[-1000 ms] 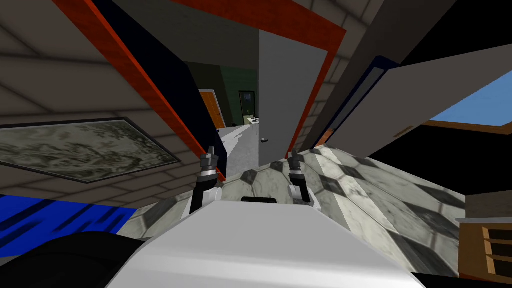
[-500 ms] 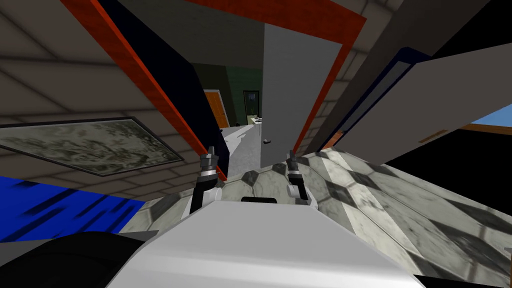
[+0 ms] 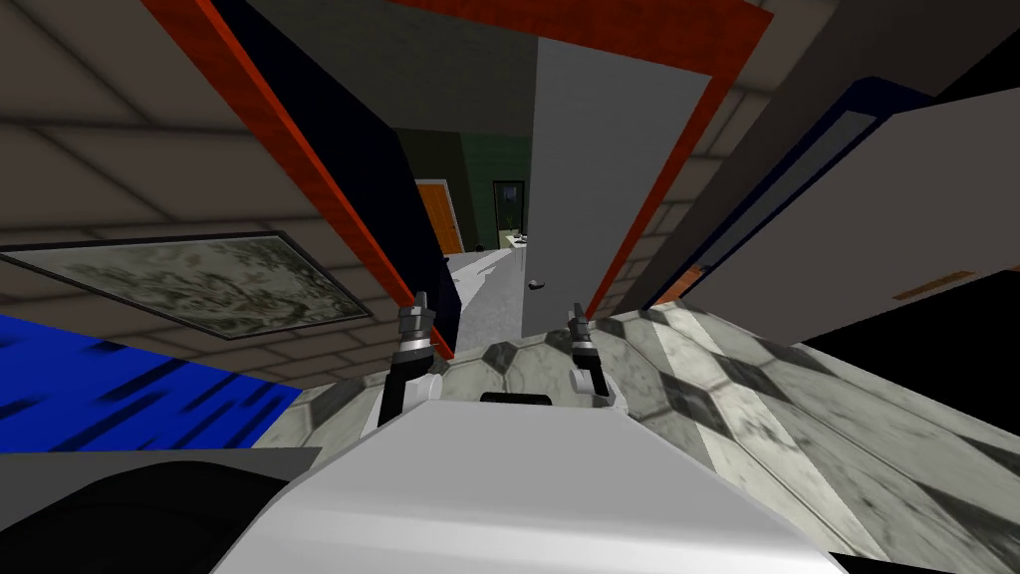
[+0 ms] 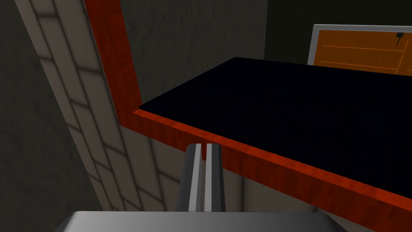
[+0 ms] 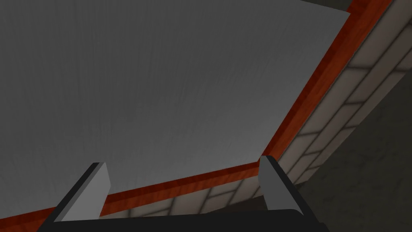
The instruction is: Push the door open
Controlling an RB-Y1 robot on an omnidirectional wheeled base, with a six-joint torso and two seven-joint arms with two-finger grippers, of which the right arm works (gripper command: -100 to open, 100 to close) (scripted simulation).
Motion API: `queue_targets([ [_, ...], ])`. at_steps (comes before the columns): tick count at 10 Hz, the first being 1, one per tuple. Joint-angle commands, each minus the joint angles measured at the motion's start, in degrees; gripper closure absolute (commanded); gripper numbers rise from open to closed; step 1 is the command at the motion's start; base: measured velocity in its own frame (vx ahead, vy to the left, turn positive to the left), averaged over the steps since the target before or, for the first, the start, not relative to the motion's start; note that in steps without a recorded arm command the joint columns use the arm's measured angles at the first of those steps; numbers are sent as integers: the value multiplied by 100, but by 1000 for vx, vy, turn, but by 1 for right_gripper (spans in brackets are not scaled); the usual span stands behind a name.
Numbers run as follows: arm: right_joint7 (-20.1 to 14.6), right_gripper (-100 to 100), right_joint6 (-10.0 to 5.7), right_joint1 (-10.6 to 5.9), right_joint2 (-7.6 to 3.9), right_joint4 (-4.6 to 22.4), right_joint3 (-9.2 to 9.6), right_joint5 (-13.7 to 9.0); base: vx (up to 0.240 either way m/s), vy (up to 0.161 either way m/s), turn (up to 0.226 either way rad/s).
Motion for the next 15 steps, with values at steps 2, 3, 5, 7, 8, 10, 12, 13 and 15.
queue_targets([
  [2,-54,-100,-58,-132,-35,436,-12,-68,51,-32,126],
  [3,-73,-100,-85,-203,-44,635,-16,-98,72,-59,163],
  [5,-111,-100,-138,-341,-59,991,-26,-156,89,-51,154],
  [7,-130,-100,-165,-411,-66,1222,-31,-185,57,-38,72],
  [8,-149,-100,-192,-480,-73,1418,-36,-214,67,-49,172],
  [10,-185,-100,-242,-610,-82,1786,-45,-269,71,-68,142],
  [12,-221,-100,-292,-741,-92,2133,-54,-323,83,-63,147],
  [13,-238,-100,-316,-802,-96,2314,-58,-349,67,-63,134],
  [15,-270,-100,-361,-920,-101,2661,-66,-399,80,-57,127],
])
